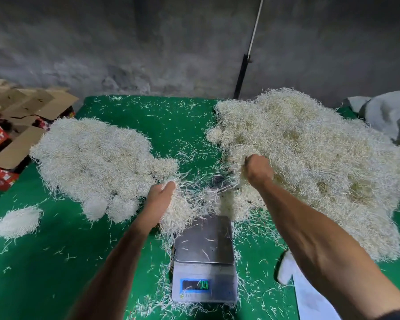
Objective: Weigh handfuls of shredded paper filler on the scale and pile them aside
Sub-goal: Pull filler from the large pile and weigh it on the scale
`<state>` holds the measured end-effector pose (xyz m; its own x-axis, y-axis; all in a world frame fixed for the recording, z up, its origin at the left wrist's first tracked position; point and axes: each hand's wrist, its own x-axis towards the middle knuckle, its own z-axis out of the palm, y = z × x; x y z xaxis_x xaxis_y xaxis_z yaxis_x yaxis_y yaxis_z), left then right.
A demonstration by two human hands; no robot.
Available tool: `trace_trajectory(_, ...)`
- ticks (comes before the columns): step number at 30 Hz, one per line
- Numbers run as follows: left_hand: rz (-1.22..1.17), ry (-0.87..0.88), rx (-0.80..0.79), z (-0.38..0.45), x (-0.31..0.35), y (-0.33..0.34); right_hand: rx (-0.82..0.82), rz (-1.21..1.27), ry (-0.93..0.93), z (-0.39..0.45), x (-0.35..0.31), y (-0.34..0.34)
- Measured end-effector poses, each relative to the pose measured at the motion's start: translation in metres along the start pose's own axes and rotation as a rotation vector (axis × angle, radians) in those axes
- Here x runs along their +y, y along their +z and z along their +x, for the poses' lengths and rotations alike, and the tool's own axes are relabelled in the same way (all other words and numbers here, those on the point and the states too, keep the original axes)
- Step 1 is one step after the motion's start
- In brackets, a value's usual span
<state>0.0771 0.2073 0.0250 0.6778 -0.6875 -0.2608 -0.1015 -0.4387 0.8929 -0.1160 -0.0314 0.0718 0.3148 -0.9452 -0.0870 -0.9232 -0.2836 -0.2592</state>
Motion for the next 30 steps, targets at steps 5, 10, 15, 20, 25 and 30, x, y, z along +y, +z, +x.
trace_trajectory(5,-0.092,-0.127,0.024,0.007,-0.015,-0.005,-0.033,0.513,0.170,-0.004,0.008,0.024)
trace_trajectory(10,-0.141,-0.201,-0.102,-0.008,-0.009,0.031,-0.098,1.187,0.521,-0.018,0.004,0.039)
trace_trajectory(15,-0.397,-0.394,-0.260,-0.029,-0.013,0.055,-0.056,1.427,0.677,-0.050,0.025,0.064)
trace_trajectory(20,0.181,-0.007,-0.149,-0.044,-0.035,0.054,-0.115,1.453,0.626,-0.071,0.050,0.089)
trace_trajectory(25,0.059,-0.197,-0.321,-0.050,-0.042,0.036,-0.093,1.453,0.589,-0.084,0.055,0.104)
trace_trajectory(30,0.096,-0.235,-0.318,-0.053,-0.045,0.017,-0.093,1.398,0.545,-0.087,0.052,0.104)
